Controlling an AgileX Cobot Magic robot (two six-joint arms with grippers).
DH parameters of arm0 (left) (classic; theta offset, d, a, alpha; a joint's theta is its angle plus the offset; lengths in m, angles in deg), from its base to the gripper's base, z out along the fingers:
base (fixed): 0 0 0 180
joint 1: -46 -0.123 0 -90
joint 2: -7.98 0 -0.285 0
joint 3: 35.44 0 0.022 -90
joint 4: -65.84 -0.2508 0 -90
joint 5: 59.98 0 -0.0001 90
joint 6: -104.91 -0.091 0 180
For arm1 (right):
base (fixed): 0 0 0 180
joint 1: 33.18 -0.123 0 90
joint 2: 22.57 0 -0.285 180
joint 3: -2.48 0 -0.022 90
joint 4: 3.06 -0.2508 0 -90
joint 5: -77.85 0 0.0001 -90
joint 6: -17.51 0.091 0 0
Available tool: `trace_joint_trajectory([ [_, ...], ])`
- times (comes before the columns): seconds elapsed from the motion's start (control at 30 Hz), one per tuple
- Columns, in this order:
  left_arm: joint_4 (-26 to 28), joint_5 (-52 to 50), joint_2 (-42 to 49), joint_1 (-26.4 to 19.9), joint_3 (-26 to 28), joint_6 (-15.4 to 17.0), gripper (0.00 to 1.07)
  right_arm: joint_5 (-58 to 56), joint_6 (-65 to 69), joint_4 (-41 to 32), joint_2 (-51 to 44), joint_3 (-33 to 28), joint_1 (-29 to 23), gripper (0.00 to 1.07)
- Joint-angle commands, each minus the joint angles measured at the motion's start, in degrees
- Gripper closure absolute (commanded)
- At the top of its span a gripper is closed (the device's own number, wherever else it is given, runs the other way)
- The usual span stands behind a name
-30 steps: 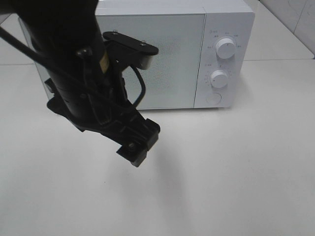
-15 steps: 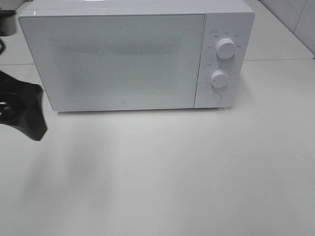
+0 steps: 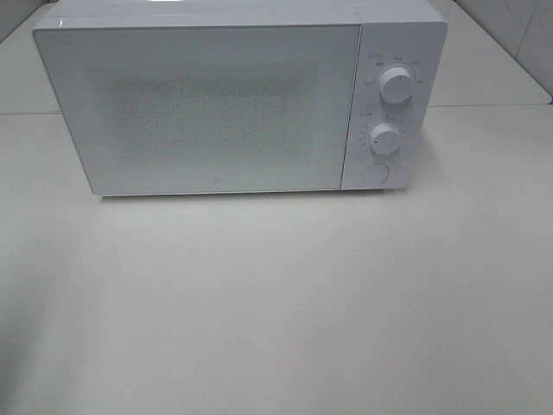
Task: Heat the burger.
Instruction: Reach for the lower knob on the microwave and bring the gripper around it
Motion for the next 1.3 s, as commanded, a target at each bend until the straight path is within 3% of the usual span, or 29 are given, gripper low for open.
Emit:
trace_joint_trajectory([
  [0.03,-0.1,1.9,4.2,-0.9,-1.7,-0.3,0.06,0.6,0.2,-0.2,-1.7,-0.2,0.4,0.43],
  [0.23,-0.7,5.2,13.6,-0.9,-3.5,-1.1,0.06,0.6,0.2,-0.2,-1.7,-0.2,0.4,0.43],
  [0.43,-0.6,4.9,22.6,-0.9,-7.3,-4.9,0.06,0.6,0.2,-0.2,-1.7,-0.2,0.4,0.43],
  [0.7,-0.2,4.5,34.5,-0.9,-7.2,-4.8,0.06,0.6,0.2,-0.2,-1.7,-0.2,0.4,0.43],
  [0.9,2.6,-2.3,43.8,-0.9,-8.3,-4.6,0.06,0.6,0.2,-0.2,-1.7,-0.2,0.4,0.43],
  [0.93,3.9,-5.6,46.8,-0.9,-10.3,-6.5,0.06,0.6,0.2,-0.2,-1.7,-0.2,0.4,0.43],
  [1.0,4.1,-5.4,47.9,-0.9,-10.2,-6.8,0.06,0.6,0.2,-0.2,-1.7,-0.2,0.4,0.43],
  [1.03,4.0,-5.3,49.0,-0.9,-10.2,-8.8,0.06,0.6,0.2,-0.2,-1.7,-0.2,0.4,0.43],
  [1.3,3.5,-5.3,48.5,-0.9,-10.2,-8.9,0.06,0.6,0.2,-0.2,-1.7,-0.2,0.4,0.43],
])
